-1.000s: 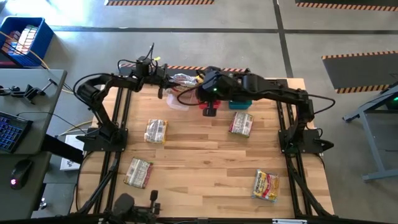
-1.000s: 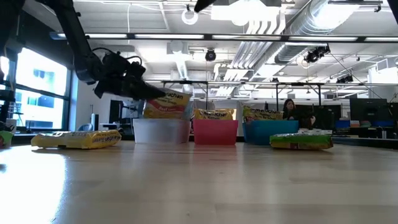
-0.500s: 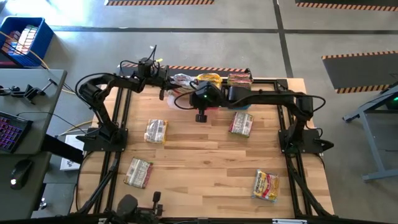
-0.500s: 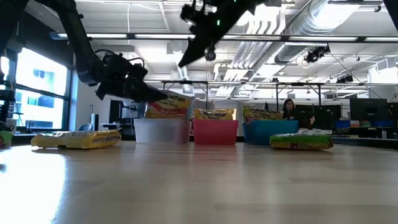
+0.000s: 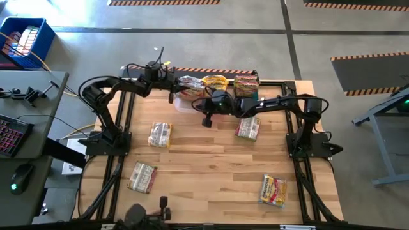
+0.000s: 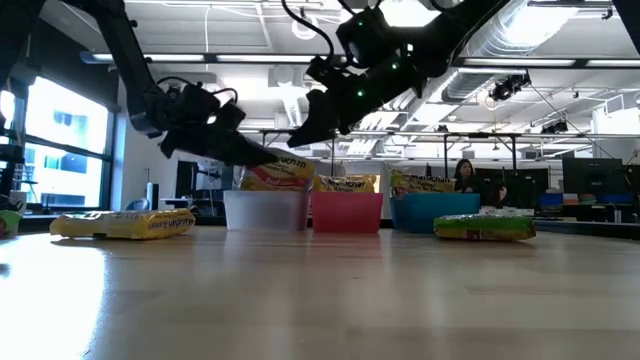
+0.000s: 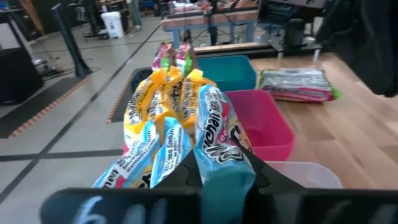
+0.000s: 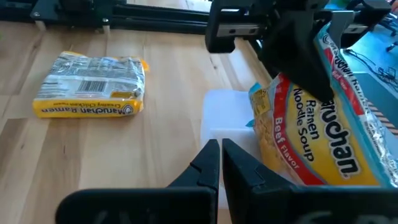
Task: Sort Maruchan noodles
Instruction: Put the blue noodle pack into the transparent bin
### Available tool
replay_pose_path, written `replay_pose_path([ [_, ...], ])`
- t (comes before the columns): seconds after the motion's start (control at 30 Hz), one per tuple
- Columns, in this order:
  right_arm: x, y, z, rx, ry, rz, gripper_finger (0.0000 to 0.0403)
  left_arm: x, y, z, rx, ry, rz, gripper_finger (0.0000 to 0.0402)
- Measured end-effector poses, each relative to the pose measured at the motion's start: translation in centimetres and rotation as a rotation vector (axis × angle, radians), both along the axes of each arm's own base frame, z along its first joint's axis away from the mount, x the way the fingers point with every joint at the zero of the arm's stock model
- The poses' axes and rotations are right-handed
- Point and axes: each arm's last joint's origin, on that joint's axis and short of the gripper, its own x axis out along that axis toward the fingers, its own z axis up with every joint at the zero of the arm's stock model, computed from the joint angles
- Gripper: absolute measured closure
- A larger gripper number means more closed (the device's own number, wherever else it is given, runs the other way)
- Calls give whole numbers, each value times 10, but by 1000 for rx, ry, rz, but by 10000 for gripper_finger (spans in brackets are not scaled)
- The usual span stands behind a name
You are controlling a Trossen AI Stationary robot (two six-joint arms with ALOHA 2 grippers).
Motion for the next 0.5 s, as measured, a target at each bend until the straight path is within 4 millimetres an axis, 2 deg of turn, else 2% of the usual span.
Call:
replay_pose_path([
  [0.3, 0, 0, -1, 3, 11, 1, 403, 6, -3, 0, 18, 18, 50, 311],
  [0.5, -1, 0, -2, 6, 26, 1, 403, 6, -3, 1, 16, 17, 51, 299],
])
